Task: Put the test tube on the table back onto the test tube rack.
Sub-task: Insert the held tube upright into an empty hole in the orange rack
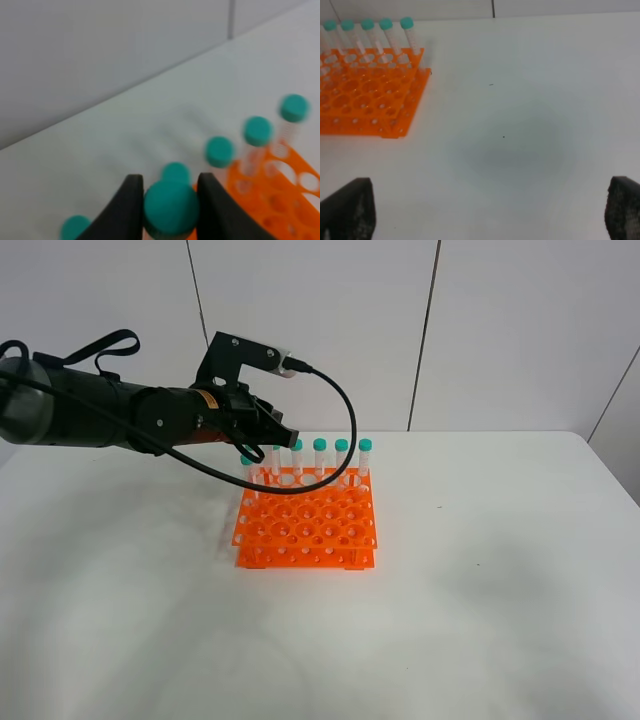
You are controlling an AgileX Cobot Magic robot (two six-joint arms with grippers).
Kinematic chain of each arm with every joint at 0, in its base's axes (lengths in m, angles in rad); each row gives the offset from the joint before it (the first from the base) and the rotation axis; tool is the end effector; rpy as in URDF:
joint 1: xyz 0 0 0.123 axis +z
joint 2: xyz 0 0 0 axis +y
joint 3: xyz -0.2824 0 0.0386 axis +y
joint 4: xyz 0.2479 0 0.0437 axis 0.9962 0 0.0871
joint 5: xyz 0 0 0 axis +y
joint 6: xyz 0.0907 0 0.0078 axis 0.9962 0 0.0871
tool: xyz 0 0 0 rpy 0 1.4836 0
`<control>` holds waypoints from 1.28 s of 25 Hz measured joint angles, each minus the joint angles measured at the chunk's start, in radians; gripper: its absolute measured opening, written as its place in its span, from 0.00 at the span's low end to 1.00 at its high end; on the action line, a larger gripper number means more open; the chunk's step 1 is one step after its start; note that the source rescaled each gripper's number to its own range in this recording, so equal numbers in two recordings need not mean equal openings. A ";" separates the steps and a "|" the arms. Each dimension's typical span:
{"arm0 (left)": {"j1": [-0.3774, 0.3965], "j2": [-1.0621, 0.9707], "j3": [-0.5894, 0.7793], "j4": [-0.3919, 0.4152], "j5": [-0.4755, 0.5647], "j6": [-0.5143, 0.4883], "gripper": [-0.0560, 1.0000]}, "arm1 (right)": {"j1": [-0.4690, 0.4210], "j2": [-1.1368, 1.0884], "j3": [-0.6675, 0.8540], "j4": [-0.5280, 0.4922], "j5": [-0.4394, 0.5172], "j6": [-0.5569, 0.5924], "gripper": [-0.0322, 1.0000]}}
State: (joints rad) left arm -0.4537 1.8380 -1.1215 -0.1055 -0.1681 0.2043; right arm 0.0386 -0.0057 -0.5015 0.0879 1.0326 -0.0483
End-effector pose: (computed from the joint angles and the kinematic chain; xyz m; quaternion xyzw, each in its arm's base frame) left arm 0.3682 -0.1778 0.2146 0.2280 0.8191 -0.0852 0.5195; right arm -0.0052 0.0067 0.2801 -0.0379 0.8422 0.0413 0.5362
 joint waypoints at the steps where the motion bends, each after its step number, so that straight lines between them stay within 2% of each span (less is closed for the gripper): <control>1: 0.010 0.000 0.000 0.000 0.000 -0.008 0.05 | 0.000 0.000 0.000 0.000 0.000 0.000 1.00; 6: -0.005 0.000 0.016 0.000 -0.008 -0.010 0.05 | 0.000 0.000 0.000 0.000 0.000 0.000 1.00; 13: -0.009 0.012 0.058 0.001 -0.103 -0.007 0.05 | 0.000 0.000 0.000 0.000 0.000 0.000 1.00; 32: -0.009 0.072 0.058 0.001 -0.162 0.029 0.05 | 0.000 0.000 0.000 0.000 0.000 0.000 1.00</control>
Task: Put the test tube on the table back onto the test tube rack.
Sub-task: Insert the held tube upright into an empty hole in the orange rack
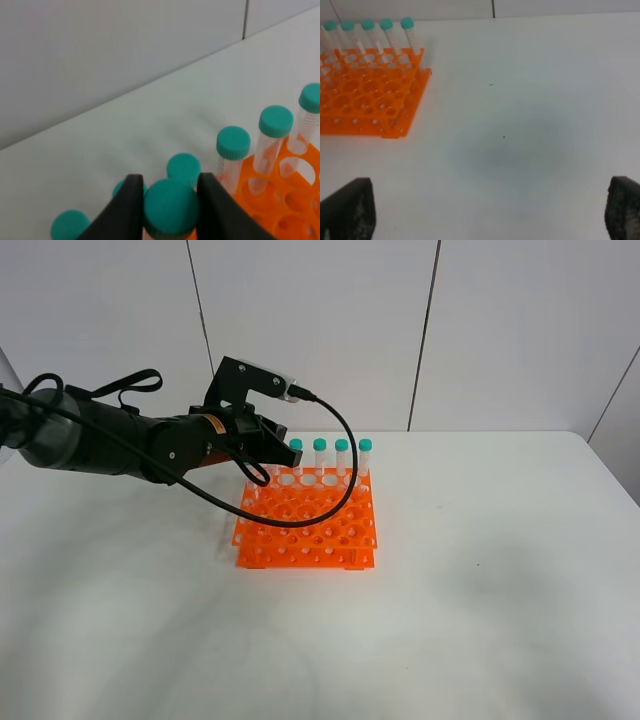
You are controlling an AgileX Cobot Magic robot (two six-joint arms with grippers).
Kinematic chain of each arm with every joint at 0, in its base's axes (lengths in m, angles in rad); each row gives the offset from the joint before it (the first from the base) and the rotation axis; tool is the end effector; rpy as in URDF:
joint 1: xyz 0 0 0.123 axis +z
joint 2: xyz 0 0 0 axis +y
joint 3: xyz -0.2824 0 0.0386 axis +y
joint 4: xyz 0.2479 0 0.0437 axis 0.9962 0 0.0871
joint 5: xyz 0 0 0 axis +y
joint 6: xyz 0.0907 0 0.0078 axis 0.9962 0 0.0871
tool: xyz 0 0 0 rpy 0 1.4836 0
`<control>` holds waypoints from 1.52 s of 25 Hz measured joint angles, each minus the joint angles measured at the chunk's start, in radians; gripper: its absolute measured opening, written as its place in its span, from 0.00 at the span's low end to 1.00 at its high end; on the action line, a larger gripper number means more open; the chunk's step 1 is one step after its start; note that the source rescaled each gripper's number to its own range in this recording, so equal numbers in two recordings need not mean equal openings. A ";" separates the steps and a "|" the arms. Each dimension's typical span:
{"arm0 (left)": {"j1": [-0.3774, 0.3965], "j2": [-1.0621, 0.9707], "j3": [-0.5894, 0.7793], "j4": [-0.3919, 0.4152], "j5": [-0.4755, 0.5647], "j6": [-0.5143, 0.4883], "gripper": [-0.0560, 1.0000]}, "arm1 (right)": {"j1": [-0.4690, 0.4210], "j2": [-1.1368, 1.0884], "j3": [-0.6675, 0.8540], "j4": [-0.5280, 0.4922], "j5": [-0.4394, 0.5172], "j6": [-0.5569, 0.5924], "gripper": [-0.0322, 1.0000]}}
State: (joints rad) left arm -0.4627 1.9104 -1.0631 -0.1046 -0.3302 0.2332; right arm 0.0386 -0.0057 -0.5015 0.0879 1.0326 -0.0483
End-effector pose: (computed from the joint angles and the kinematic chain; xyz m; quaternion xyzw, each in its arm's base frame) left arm 0.3682 -0.1802 0.1814 0.2389 0.8075 -0.0741 0.5343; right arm -0.0052 0.0067 0.2801 -0.0379 0.8422 0.0413 0.5362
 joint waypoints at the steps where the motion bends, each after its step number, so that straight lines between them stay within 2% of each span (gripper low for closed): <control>1: 0.000 0.006 0.000 0.000 0.001 0.003 0.05 | 0.000 0.000 0.000 0.000 0.000 0.000 1.00; 18: 0.003 -0.006 -0.012 -0.002 0.020 0.006 0.05 | 0.000 0.000 0.000 0.000 0.000 0.000 1.00; 23: 0.003 -0.030 -0.021 -0.002 0.083 -0.006 0.05 | 0.000 0.000 0.000 0.000 0.000 0.000 1.00; 26: 0.003 -0.031 -0.021 -0.002 0.111 -0.049 0.05 | 0.000 0.000 0.000 0.000 -0.001 0.000 1.00; 38: 0.003 -0.008 -0.021 -0.002 0.085 -0.070 0.05 | 0.000 0.000 0.000 0.000 -0.001 0.000 1.00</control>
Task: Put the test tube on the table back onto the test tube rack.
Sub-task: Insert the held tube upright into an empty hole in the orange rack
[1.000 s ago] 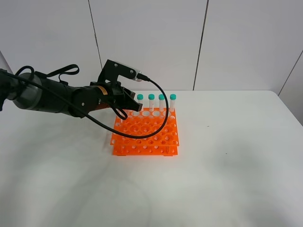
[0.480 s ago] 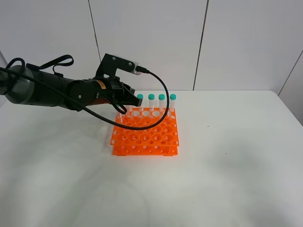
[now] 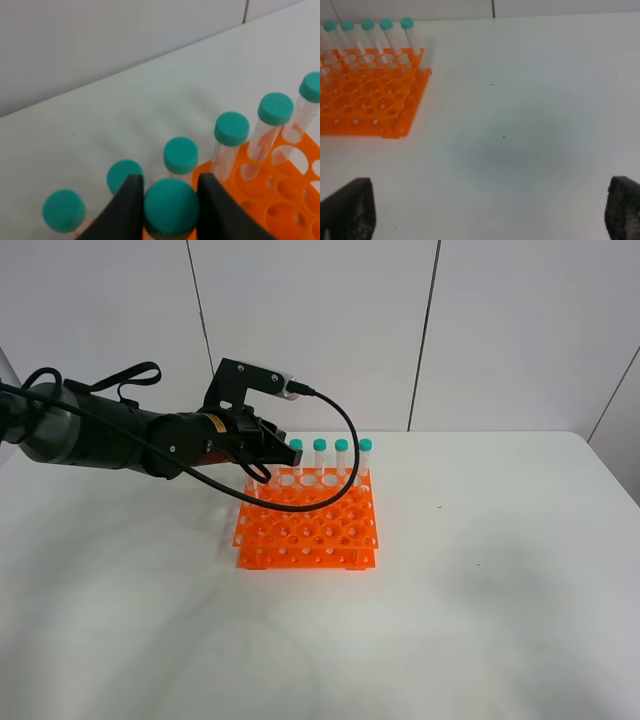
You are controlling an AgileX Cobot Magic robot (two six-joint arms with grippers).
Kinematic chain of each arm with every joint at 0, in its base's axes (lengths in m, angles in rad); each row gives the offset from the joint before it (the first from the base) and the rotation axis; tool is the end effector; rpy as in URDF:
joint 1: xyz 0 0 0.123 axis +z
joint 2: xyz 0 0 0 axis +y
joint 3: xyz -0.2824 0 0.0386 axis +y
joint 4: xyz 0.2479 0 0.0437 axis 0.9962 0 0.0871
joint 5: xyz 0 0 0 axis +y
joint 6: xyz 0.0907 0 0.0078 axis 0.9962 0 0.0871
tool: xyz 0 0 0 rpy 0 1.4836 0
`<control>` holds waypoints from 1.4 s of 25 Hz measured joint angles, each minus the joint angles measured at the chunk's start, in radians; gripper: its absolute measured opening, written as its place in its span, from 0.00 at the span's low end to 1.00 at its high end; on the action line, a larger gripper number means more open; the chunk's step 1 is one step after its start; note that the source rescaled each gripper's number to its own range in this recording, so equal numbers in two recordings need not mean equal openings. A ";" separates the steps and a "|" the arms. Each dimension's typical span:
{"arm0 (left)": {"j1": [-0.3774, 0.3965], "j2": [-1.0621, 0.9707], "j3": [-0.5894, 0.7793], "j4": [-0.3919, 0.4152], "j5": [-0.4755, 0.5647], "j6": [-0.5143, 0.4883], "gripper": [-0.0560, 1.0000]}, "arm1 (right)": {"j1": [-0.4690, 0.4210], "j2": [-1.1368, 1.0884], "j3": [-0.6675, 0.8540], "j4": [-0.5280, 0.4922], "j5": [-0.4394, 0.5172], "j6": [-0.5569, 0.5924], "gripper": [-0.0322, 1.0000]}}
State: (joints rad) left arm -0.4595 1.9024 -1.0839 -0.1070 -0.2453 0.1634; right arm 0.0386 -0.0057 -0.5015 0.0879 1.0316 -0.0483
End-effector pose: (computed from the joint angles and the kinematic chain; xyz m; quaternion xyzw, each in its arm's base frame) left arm 0.3686 -0.1798 0.1836 0.2134 0.8298 -0.0915 0.5075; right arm -0.0052 0.0067 0.2802 -0.0378 0.8420 0.0413 0.5366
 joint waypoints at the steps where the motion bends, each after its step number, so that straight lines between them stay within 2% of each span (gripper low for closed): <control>1: 0.000 0.004 0.000 0.000 0.000 0.000 0.05 | 0.000 0.000 0.000 0.000 0.000 0.000 1.00; 35: 0.000 0.057 0.004 0.000 -0.032 -0.015 0.05 | 0.000 0.000 0.000 0.000 0.000 0.000 1.00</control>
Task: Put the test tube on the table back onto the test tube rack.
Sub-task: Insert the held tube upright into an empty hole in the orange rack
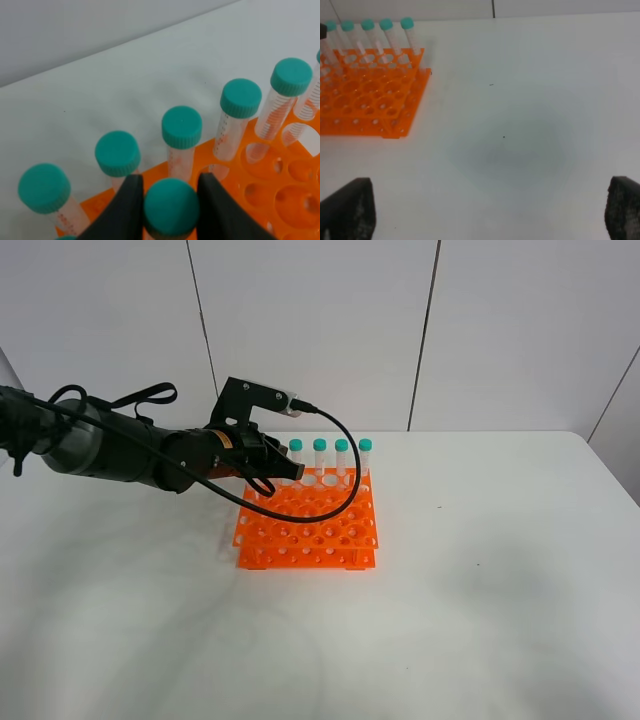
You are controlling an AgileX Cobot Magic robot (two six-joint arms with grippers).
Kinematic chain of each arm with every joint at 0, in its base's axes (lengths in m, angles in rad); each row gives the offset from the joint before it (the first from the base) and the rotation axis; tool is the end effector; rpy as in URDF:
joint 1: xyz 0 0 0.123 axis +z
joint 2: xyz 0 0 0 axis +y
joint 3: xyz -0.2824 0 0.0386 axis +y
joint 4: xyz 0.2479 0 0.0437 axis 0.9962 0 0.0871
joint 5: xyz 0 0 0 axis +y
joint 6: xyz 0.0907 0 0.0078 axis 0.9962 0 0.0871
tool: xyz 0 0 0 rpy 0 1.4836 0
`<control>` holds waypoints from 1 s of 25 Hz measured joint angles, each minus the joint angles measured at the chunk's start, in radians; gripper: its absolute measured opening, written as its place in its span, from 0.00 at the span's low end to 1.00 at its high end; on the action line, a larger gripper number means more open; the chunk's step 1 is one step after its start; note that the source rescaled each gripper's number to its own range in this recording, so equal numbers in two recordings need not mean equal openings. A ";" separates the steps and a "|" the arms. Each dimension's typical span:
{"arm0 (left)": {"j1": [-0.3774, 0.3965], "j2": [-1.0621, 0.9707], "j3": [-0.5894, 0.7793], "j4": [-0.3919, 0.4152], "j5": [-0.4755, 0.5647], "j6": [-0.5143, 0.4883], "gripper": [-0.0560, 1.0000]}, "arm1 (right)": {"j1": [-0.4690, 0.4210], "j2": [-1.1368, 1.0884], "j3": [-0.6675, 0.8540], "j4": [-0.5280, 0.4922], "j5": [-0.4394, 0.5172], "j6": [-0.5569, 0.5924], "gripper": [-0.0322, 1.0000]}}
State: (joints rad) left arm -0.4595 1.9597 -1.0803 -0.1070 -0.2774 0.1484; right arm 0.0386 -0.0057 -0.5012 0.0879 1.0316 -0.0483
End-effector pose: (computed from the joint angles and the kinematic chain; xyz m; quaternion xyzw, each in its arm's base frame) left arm 0.3719 -0.1811 0.1615 0.2087 0.8385 -0.0910 0.4950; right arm -0.0051 0.0067 0.2801 -0.0378 0.8420 0.0413 0.5365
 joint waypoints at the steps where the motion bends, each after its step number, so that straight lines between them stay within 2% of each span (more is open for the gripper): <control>1: 0.000 0.000 0.000 0.000 0.000 0.000 0.05 | 0.000 0.000 0.000 0.000 0.000 0.000 1.00; 25: 0.000 0.035 0.000 0.000 -0.016 -0.005 0.05 | 0.000 0.000 0.000 0.000 0.000 0.000 1.00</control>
State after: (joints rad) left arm -0.4595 1.9943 -1.0803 -0.1070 -0.2934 0.1430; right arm 0.0386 -0.0057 -0.5012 0.0879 1.0316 -0.0483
